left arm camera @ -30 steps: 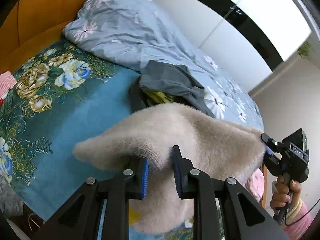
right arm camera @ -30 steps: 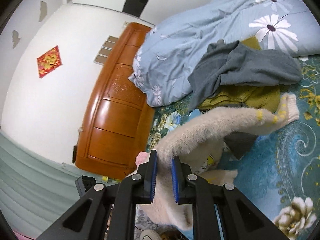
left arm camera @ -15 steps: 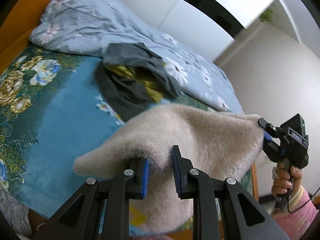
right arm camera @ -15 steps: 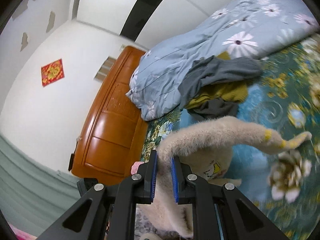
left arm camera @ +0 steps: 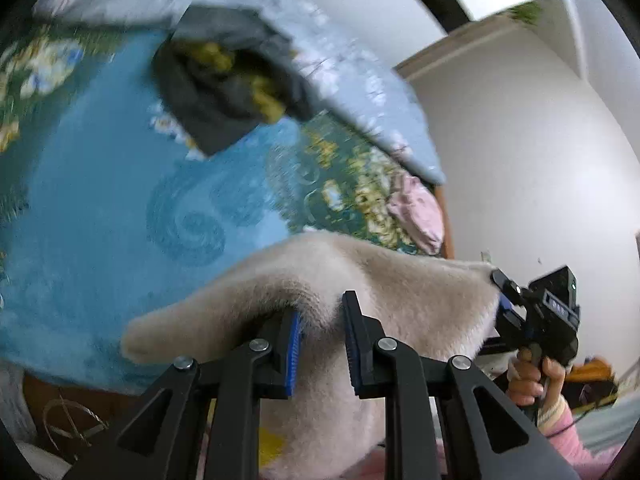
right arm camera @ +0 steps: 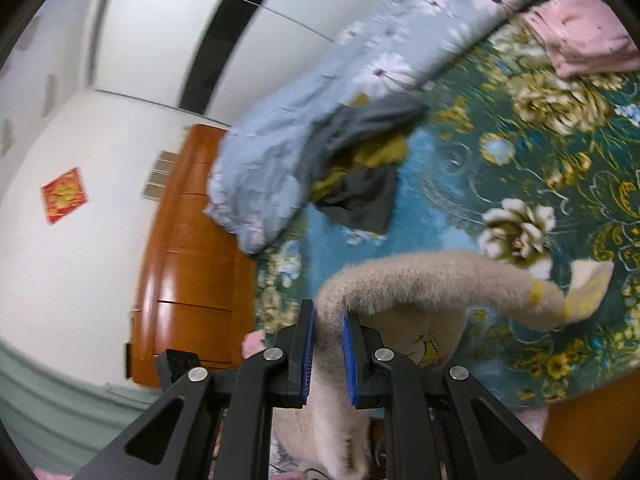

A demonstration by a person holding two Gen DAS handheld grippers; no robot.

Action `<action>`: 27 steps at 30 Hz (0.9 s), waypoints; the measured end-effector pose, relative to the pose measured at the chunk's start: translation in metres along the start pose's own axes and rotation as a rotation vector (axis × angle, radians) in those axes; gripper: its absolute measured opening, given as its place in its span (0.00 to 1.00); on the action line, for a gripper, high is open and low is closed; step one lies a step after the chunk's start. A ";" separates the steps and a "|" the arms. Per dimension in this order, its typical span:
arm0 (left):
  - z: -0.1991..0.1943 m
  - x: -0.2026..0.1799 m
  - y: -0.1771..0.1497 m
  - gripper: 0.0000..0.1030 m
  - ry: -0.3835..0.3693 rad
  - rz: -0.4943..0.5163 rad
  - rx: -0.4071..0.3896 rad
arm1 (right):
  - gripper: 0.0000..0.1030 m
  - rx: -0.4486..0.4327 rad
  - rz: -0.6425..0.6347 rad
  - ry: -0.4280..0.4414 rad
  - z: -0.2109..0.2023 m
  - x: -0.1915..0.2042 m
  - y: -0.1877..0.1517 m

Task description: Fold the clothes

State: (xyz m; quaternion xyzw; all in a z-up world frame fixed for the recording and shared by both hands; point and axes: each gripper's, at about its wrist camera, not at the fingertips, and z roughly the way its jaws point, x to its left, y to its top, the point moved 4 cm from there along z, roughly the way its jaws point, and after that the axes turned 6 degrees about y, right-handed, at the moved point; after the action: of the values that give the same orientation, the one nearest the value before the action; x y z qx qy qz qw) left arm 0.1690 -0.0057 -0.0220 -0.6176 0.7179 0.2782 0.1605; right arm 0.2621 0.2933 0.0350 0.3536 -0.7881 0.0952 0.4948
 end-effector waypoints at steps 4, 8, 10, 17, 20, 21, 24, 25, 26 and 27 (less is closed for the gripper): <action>0.033 0.018 0.027 0.19 0.047 -0.079 0.031 | 0.14 0.054 0.044 -0.037 0.036 -0.025 0.027; 0.059 0.031 0.065 0.19 0.070 -0.142 0.030 | 0.14 0.116 0.086 -0.076 0.073 -0.050 0.058; 0.074 0.035 0.088 0.19 0.119 -0.172 0.032 | 0.14 0.151 0.102 -0.101 0.091 -0.062 0.075; 0.104 0.043 0.138 0.19 0.177 -0.297 0.006 | 0.13 0.167 0.245 -0.104 0.149 -0.119 0.136; 0.105 0.052 0.146 0.19 0.218 -0.330 -0.015 | 0.13 0.165 0.273 -0.122 0.173 -0.137 0.160; 0.105 0.055 0.146 0.19 0.236 -0.339 -0.019 | 0.13 0.168 0.289 -0.127 0.182 -0.145 0.165; 0.104 0.065 0.141 0.22 0.296 -0.358 -0.014 | 0.13 0.179 0.317 -0.137 0.207 -0.163 0.180; 0.104 0.068 0.137 0.24 0.318 -0.358 -0.005 | 0.13 0.184 0.315 -0.140 0.215 -0.166 0.185; 0.105 0.071 0.132 0.26 0.341 -0.352 0.007 | 0.13 0.189 0.314 -0.143 0.223 -0.170 0.190; 0.106 0.073 0.127 0.28 0.363 -0.342 0.020 | 0.13 0.193 0.307 -0.153 0.230 -0.172 0.195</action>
State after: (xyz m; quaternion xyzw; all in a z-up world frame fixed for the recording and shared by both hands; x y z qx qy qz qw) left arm 0.0191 0.0101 -0.1227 -0.7684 0.6226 0.1244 0.0799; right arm 0.0159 0.4009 -0.1849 0.2813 -0.8553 0.2176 0.3769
